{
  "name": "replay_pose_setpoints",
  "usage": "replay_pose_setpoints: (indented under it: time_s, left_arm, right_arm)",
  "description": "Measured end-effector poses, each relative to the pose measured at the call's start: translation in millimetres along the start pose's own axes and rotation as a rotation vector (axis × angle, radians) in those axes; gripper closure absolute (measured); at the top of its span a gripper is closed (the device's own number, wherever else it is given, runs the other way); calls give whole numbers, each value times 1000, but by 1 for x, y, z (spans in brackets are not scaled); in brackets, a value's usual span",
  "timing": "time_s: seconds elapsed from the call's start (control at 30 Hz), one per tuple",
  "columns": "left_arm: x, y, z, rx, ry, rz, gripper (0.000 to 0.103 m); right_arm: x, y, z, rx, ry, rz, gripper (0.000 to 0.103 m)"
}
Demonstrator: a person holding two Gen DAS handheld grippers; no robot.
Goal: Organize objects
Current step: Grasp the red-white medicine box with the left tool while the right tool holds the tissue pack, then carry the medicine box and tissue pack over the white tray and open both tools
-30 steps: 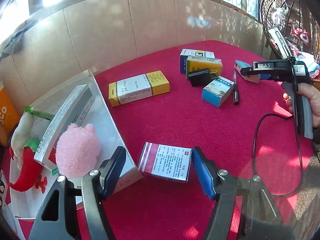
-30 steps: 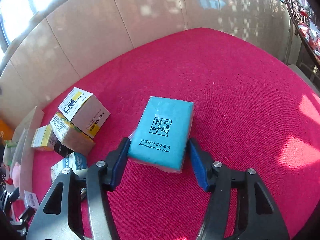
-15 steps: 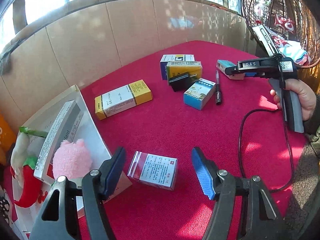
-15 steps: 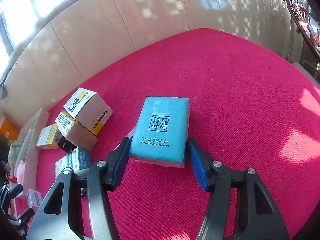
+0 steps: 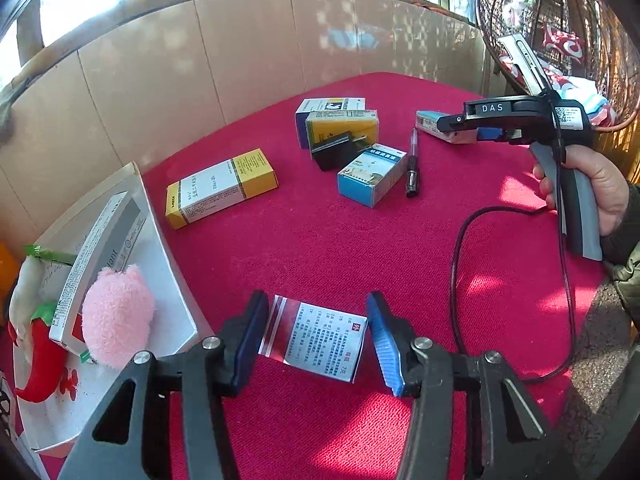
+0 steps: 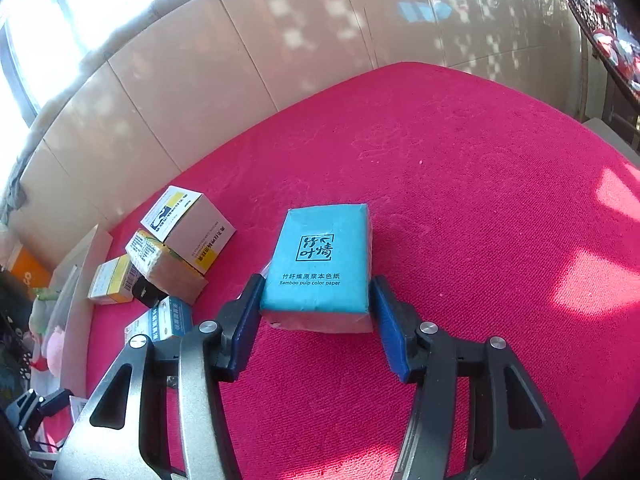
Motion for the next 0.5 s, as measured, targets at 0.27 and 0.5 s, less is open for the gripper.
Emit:
replay_pose_setpoints:
  time_s: [0.27, 0.5]
  left_arm:
    - [32, -9, -8, 38, -124, 2, 52]
    - [46, -6, -9, 63, -168, 9, 52]
  right_arm:
    - [39, 12, -9, 19, -100, -35, 50]
    - [62, 41, -13, 87, -137, -108, 50]
Point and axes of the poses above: each gripper's, at about its wrist camera, not at the fingertips, and x roughly against the way its jaws point, y to its left, z to its underside, the point moved 1 cm from there along -x, roughly the way its jaws point, and after that the axes turned 7 degrees about x, right-handed, at the moved point
